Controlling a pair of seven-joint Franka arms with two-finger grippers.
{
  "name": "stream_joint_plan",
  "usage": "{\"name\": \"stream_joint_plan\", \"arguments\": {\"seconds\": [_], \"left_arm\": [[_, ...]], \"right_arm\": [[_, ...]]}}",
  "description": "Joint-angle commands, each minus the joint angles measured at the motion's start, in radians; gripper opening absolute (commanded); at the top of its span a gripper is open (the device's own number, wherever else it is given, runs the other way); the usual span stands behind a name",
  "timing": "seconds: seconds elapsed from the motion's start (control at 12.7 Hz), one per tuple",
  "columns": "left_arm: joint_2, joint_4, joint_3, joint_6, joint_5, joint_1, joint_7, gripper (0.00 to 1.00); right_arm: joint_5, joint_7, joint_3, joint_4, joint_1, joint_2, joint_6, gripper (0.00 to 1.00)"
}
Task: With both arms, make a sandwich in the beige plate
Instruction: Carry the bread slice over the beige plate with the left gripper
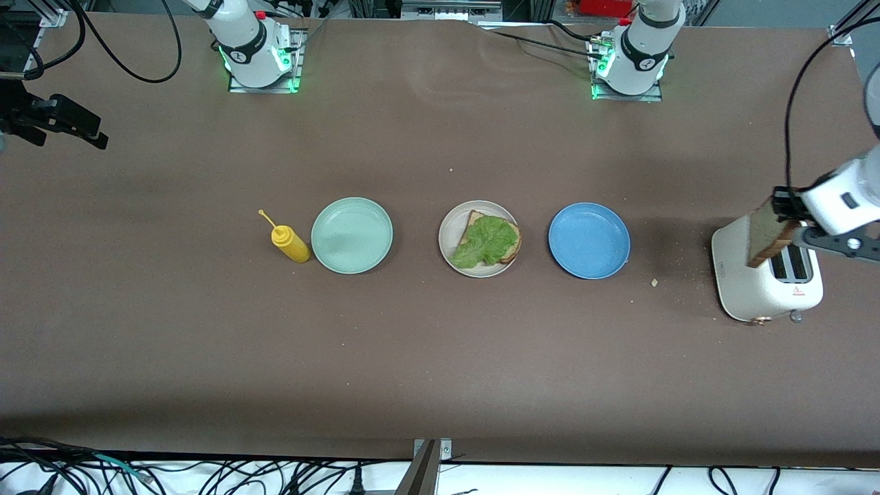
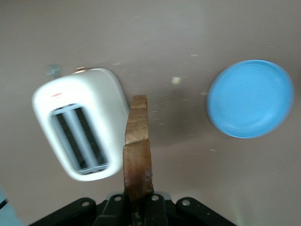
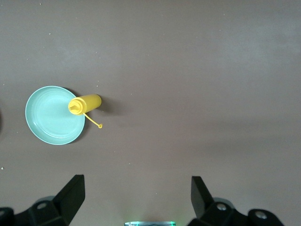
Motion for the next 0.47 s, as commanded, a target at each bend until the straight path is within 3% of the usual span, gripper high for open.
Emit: {"name": "stream_joint_plan", "arguments": {"seconds": [0.0,0.39], "left_arm": [[0.037,0.006,-0.044,-0.046,-0.116,-0.018,-0.028,0.00],[0.149,0.009,-0.044,-0.037,-0.398,-0.137,-0.142,0.00]], "right_arm": [[-0.010,0.007,0.014,0.028,0.000,0.010,-0.019,1.00],[-0.003,0.006,0.015,0.028,0.000,0.011,-0.011,1.00]]}}
